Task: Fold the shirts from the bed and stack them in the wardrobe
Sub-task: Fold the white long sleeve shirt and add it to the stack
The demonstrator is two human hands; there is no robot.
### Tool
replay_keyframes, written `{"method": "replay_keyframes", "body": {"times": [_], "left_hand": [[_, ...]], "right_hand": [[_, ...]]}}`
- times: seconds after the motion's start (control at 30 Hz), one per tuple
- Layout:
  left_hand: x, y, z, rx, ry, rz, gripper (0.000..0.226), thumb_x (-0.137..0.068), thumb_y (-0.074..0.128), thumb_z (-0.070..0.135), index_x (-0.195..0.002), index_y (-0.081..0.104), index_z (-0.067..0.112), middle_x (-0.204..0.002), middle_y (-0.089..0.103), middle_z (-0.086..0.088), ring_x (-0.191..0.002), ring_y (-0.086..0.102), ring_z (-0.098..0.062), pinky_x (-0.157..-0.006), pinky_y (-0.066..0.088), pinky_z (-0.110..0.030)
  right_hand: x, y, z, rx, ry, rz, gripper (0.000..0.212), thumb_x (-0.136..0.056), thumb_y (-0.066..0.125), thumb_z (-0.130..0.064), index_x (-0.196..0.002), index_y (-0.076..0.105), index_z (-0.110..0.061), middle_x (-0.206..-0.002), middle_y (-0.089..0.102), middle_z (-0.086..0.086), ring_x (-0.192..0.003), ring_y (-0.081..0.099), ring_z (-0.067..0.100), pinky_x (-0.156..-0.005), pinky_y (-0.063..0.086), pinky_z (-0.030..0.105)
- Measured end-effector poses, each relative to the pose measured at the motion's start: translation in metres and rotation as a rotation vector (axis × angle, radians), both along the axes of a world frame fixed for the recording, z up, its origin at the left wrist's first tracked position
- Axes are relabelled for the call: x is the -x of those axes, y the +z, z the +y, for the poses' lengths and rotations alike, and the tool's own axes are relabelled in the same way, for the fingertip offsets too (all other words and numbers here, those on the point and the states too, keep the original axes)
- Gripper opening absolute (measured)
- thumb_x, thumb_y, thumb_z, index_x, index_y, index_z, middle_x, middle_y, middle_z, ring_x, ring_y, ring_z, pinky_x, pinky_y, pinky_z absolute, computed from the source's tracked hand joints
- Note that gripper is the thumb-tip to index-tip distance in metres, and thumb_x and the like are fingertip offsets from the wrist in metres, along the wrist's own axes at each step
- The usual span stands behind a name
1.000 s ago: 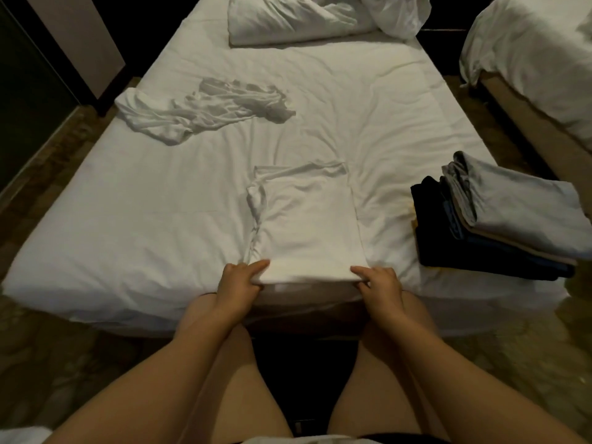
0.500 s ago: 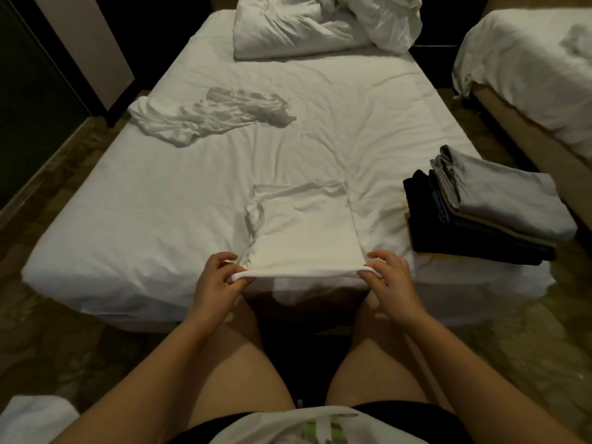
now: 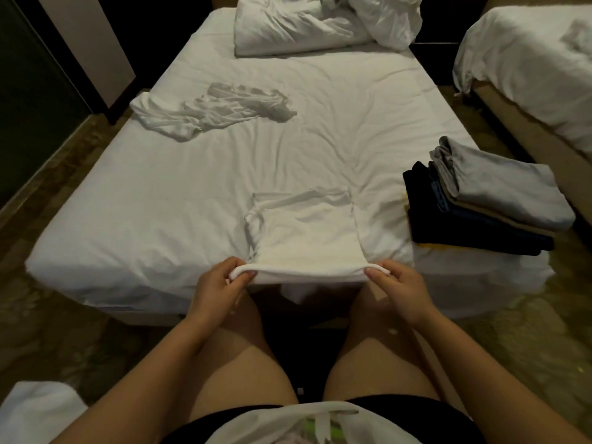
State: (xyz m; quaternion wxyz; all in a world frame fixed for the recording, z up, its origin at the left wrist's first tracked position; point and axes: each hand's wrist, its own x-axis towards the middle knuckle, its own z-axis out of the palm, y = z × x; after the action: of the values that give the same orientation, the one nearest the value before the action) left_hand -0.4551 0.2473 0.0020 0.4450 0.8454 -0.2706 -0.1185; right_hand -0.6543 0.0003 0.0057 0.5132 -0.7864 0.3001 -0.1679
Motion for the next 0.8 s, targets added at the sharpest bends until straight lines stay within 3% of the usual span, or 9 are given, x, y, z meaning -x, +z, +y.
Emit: {"method": "replay_keyframes", "body": {"times": [0.1, 0.2, 0.33, 0.47, 0.5, 0.67, 0.8], "left_hand": [[-0.009, 0.007, -0.020, 0.077, 0.101, 0.031, 0.017, -0.084, 0.066, 0.024, -0.070, 0.058, 0.027, -0.066, 0.060, 0.014, -0.061, 0.050, 0.001, -0.058, 0.038, -0.016], [-0.018, 0.016, -0.045, 0.101, 0.156, 0.036, 0.013, -0.090, 0.059, 0.022, -0.077, 0.057, 0.022, -0.072, 0.059, 0.009, -0.066, 0.050, -0.003, -0.058, 0.036, -0.012], [-0.039, 0.025, -0.083, 0.120, 0.237, 0.006, 0.013, -0.096, 0.049, 0.025, -0.091, 0.055, 0.015, -0.080, 0.056, 0.004, -0.072, 0.049, -0.011, -0.058, 0.034, -0.021], [-0.074, 0.018, -0.122, 0.037, 0.295, -0.039, 0.023, -0.099, 0.042, 0.029, -0.101, 0.054, 0.010, -0.088, 0.055, -0.002, -0.080, 0.048, -0.018, -0.065, 0.030, -0.025], [-0.084, 0.013, -0.129, 0.002, 0.304, -0.043, 0.024, -0.099, 0.041, 0.030, -0.101, 0.053, 0.010, -0.088, 0.055, -0.004, -0.079, 0.048, -0.020, -0.066, 0.031, -0.026], [-0.120, -0.019, -0.156, -0.134, 0.336, 0.012, 0.026, -0.098, 0.040, 0.033, -0.096, 0.052, 0.010, -0.091, 0.061, -0.014, -0.085, 0.056, -0.032, -0.069, 0.040, -0.035], [-0.133, -0.037, -0.168, -0.179, 0.362, 0.014, 0.027, -0.099, 0.039, 0.034, -0.093, 0.051, 0.011, -0.084, 0.058, -0.009, -0.080, 0.055, -0.030, -0.065, 0.038, -0.032]], "right_hand": [[-0.018, 0.003, -0.008, -0.087, -0.094, -0.067, 0.031, -0.088, 0.063, -0.017, -0.059, 0.052, -0.019, -0.052, 0.045, -0.012, -0.054, 0.040, -0.001, -0.055, 0.033, 0.023], [-0.045, 0.008, -0.017, -0.131, -0.161, -0.072, 0.021, -0.092, 0.058, -0.021, -0.075, 0.061, -0.009, -0.066, 0.052, -0.002, -0.062, 0.047, 0.004, -0.056, 0.036, 0.020], [-0.091, 0.011, -0.034, -0.105, -0.308, -0.035, 0.025, -0.096, 0.050, -0.028, -0.089, 0.060, -0.006, -0.077, 0.056, 0.000, -0.075, 0.050, 0.011, -0.058, 0.037, 0.018], [-0.137, 0.006, -0.052, 0.079, -0.390, 0.128, 0.035, -0.098, 0.041, -0.036, -0.068, 0.038, -0.018, -0.065, 0.043, -0.003, -0.065, 0.041, 0.016, -0.055, 0.022, 0.034], [-0.147, 0.003, -0.057, 0.114, -0.400, 0.170, 0.036, -0.099, 0.039, -0.037, -0.068, 0.036, -0.018, -0.066, 0.043, -0.003, -0.066, 0.042, 0.018, -0.057, 0.021, 0.032], [-0.184, -0.022, -0.086, 0.141, -0.416, 0.278, 0.038, -0.097, 0.037, -0.043, -0.081, 0.050, -0.012, -0.094, 0.062, 0.014, -0.089, 0.056, 0.031, -0.068, 0.032, 0.031], [-0.199, -0.041, -0.105, 0.133, -0.428, 0.368, 0.049, -0.095, 0.036, -0.051, -0.082, 0.059, -0.010, -0.092, 0.062, 0.012, -0.092, 0.056, 0.031, -0.069, 0.032, 0.031]]}}
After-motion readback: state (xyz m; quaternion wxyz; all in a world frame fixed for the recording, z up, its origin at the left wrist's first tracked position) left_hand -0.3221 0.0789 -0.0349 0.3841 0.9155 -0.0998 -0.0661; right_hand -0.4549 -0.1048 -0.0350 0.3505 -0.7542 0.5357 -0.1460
